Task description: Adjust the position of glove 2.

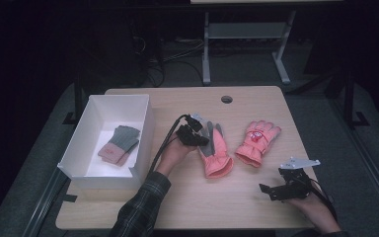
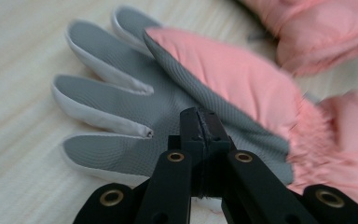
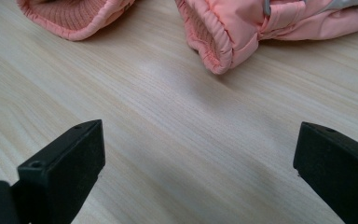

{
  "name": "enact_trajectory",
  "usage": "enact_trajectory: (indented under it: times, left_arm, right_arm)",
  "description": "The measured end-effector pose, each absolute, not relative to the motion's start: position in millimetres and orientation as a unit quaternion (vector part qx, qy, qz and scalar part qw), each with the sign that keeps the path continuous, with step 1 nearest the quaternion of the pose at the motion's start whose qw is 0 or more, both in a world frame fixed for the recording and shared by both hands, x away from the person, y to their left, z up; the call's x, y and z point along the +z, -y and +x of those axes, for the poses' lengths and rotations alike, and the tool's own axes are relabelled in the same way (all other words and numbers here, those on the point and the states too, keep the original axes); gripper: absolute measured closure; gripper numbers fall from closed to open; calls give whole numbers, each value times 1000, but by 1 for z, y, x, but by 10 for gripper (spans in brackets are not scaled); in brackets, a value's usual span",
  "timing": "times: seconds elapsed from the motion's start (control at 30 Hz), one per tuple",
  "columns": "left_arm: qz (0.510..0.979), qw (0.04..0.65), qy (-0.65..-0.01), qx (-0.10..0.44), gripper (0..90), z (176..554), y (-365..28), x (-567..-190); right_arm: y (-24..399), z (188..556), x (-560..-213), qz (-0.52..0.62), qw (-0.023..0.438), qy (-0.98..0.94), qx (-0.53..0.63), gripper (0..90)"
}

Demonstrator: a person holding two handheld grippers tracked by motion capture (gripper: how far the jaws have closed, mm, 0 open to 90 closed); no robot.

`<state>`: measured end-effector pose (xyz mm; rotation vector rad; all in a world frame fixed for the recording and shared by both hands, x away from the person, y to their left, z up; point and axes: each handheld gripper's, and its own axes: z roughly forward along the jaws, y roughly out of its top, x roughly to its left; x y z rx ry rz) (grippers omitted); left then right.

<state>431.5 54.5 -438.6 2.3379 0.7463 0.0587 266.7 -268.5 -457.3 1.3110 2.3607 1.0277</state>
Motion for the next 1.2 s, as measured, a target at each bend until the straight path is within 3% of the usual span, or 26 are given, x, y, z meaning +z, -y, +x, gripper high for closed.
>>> enact_trajectory:
  times: [0.23,0.9,1.2]
  left_arm:
    - [909,312,-276,-2,898,412,-53,-435]
    - [920,318,-227,-34,897,346,-51,-437]
    - [910,353,-216,-31,889,336,-63,-424]
  right_arm:
    - [269,266,-457,450,126,-811,353,18]
    - [270,265,-452,450,121,-812,352,18]
    - [272,261,-450,454,106,-810,356,18]
